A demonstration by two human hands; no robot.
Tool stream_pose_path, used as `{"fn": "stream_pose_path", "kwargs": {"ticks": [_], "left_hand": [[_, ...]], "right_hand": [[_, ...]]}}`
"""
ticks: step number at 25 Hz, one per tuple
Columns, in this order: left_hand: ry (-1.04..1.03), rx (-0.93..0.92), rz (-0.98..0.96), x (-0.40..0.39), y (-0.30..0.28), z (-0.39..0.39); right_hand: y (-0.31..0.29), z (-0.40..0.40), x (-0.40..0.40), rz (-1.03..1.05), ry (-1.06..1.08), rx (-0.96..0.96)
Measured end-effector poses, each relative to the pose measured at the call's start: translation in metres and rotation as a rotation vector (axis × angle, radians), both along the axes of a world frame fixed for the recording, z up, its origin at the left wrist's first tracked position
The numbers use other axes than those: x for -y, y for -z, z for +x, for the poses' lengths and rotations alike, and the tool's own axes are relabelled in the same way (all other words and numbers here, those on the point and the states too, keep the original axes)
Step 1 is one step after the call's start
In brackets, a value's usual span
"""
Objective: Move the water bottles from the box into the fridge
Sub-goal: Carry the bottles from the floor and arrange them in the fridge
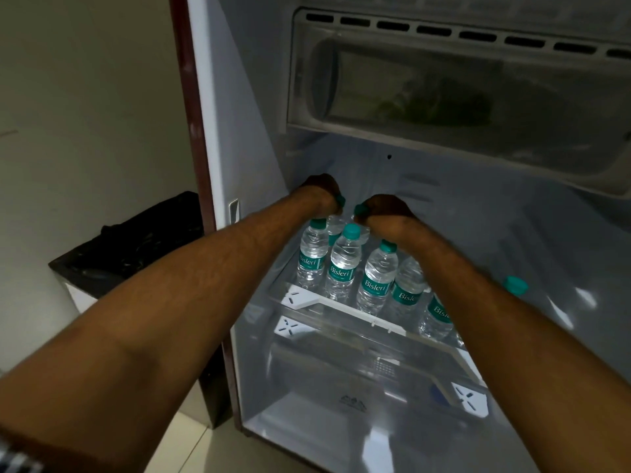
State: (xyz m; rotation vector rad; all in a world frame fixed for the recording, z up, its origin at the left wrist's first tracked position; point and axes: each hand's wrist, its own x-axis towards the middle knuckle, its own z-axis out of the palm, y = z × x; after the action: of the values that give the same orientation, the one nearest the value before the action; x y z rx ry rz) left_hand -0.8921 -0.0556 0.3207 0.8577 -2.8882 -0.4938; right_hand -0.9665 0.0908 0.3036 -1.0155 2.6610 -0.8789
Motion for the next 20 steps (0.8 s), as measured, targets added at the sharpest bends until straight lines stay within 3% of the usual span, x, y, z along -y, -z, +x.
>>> {"fn": "stream_pose_path", "kwargs": {"ticks": [20], "left_hand": [[-0.034,0.118,-0.077,-0.002,0.005,0.0]], "right_hand": [[-0.008,-0.001,-0.004,0.046,-0.203,0.121]]}}
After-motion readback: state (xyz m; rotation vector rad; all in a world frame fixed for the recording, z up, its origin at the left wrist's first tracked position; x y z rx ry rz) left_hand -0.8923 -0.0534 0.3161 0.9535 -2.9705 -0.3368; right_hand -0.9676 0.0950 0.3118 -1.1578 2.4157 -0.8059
